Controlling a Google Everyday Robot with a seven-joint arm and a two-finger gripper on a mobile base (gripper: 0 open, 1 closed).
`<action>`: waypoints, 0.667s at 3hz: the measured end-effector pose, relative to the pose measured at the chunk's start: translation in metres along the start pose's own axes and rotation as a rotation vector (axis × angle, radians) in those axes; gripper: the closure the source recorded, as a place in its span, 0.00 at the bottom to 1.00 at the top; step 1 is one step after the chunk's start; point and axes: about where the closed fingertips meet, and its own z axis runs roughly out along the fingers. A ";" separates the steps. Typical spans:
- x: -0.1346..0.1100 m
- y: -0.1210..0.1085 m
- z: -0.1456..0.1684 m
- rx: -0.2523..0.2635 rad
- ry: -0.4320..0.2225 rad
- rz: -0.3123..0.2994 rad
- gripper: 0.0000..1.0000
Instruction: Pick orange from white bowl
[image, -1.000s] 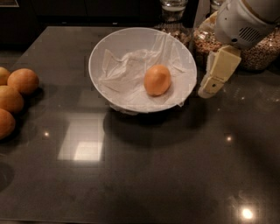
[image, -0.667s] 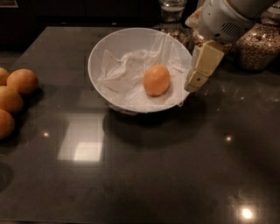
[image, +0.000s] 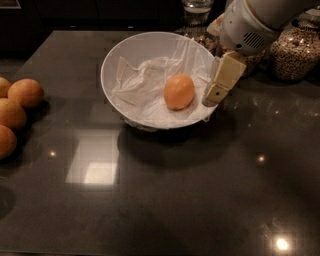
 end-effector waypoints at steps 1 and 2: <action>-0.009 -0.006 0.025 0.004 -0.018 0.031 0.00; -0.011 -0.012 0.048 -0.006 -0.013 0.041 0.00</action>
Offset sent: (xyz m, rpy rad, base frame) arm 0.0477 0.0371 -0.0526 0.0285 0.0370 -0.0390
